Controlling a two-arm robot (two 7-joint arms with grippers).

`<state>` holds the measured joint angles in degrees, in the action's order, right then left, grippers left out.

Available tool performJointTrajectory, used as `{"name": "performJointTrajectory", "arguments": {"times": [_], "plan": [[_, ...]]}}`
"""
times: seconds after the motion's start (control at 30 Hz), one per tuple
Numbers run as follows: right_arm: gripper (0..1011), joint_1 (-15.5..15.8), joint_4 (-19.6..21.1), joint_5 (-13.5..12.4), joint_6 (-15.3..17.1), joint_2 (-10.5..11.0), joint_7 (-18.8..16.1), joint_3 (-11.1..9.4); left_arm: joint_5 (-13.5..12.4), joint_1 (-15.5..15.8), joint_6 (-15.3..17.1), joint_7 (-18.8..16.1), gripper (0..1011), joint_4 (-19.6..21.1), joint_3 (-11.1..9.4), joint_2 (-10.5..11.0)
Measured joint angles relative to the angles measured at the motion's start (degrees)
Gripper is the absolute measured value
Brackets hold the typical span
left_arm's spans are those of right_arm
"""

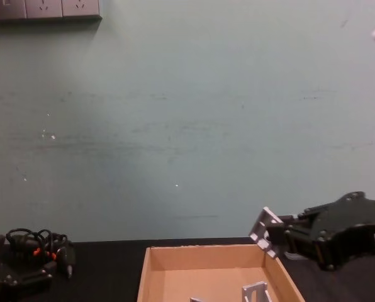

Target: Use one hand to pick up the angle iron from the table and place it into the box.

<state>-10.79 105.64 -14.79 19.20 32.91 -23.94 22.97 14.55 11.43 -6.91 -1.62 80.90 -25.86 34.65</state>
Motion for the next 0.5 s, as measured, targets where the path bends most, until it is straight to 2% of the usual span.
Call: {"name": "performJointTrajectory", "arguments": {"times": [0.37,0.5], "plan": [[80,-6.59,-7.90,2.73,1.24,-5.13,0.28,2.95,0.00,0.00,0.00,0.00,1011,0.00,0.00,0.00],[80,-9.35,-12.23,4.26,1.30,-7.69,0.45,4.29,0.00,0.00,0.00,0.00,1011,0.00,0.00,0.00]]}}
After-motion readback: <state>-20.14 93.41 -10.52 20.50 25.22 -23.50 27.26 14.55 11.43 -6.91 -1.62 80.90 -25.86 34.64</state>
